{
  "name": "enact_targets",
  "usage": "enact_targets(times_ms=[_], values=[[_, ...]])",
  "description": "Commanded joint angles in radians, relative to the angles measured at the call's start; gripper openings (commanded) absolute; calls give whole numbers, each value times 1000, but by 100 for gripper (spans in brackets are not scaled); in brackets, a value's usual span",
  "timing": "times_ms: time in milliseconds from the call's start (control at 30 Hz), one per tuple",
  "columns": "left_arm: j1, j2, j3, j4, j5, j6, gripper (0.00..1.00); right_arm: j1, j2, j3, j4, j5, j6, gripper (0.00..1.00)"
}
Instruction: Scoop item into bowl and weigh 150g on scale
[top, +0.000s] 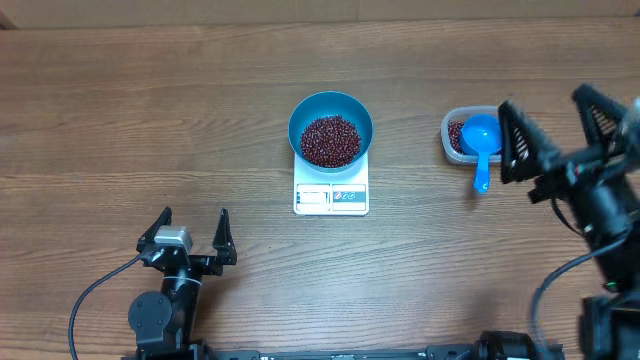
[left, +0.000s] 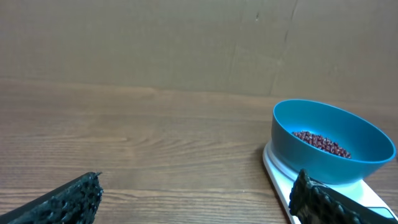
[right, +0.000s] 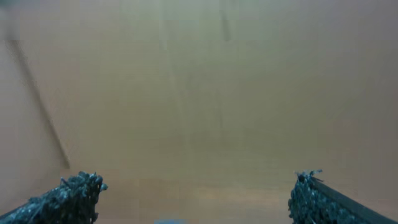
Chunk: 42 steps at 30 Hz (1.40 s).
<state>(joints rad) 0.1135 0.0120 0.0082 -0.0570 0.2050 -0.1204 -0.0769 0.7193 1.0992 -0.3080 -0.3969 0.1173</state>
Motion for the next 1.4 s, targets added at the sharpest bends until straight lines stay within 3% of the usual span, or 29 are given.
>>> enact_targets(times_ms=[0,200,367,567,767,1000,1367], values=[[6,-8,-3,-2,-5,20,100,5,-116,-251,229,-114,2,100],[6,-8,-3,-2,-5,20,100,63,-306,-688,690,-89,43,100],[6,-8,-3,-2,-5,19,100,108,-458,-924,719,-6,43,100],[6,-8,-3,-2,-5,19,99,122,-596,-1095,692,65,42,100],[6,-8,-3,-2,-5,20,100,122,-719,-1092,363,267,79,100],[6,-8,-3,-2,-5,19,100,124,-717,-1092,219,372,95,100],[6,-8,-3,-2,-5,20,100,124,-717,-1091,222,385,34,100]])
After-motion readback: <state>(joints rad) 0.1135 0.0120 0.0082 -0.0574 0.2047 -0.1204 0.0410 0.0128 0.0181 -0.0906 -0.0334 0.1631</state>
